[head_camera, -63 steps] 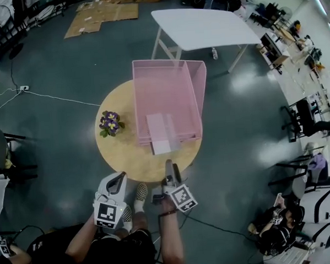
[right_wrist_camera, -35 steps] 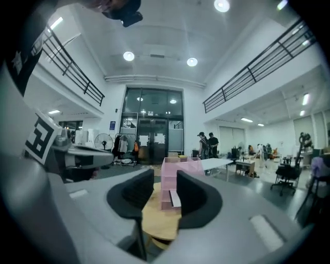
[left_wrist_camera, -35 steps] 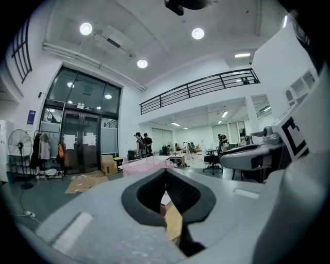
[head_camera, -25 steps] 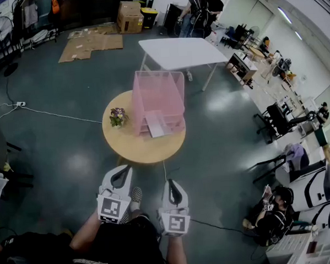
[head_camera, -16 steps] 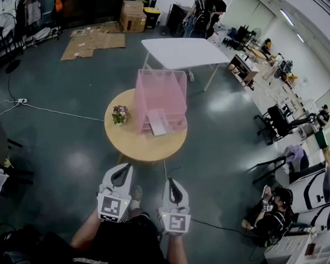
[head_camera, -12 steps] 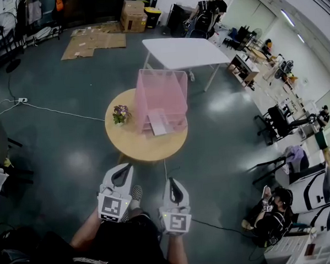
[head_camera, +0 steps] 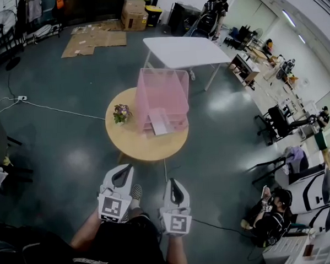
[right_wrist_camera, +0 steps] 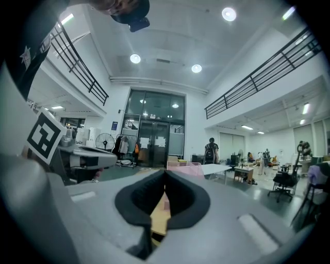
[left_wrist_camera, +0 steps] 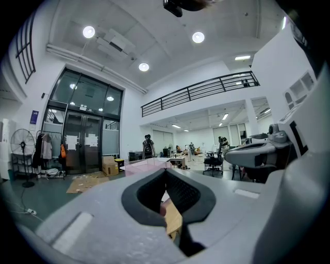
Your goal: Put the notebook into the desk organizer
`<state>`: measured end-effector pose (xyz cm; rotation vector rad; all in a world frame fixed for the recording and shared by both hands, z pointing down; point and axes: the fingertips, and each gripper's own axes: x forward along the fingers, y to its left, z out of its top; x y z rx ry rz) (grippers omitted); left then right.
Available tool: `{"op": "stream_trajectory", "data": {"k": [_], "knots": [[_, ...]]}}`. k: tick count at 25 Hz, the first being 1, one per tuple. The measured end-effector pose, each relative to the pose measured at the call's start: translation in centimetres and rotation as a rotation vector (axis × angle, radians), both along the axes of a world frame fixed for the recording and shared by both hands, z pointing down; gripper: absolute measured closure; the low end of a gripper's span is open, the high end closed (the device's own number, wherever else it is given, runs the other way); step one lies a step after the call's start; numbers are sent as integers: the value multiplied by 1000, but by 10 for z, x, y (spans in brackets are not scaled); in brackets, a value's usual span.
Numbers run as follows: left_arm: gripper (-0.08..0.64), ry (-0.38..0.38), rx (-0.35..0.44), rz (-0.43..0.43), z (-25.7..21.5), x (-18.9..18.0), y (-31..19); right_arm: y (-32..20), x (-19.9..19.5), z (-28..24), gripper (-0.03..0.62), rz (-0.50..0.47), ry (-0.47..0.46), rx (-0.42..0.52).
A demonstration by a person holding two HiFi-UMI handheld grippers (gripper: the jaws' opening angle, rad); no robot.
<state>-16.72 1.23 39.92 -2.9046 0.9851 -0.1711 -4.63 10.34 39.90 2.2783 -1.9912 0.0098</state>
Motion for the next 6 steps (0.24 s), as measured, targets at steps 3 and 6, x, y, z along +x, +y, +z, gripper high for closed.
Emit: {"op": "stream_trajectory", "data": {"k": [3,6], "knots": [[549,-4,-4,2,0,-1,1,0,-1,-2,586,-2,6,9],[549,-3,-3,2,-2,-2,2,-1,-1,-3,586,-4,10,9]]}}
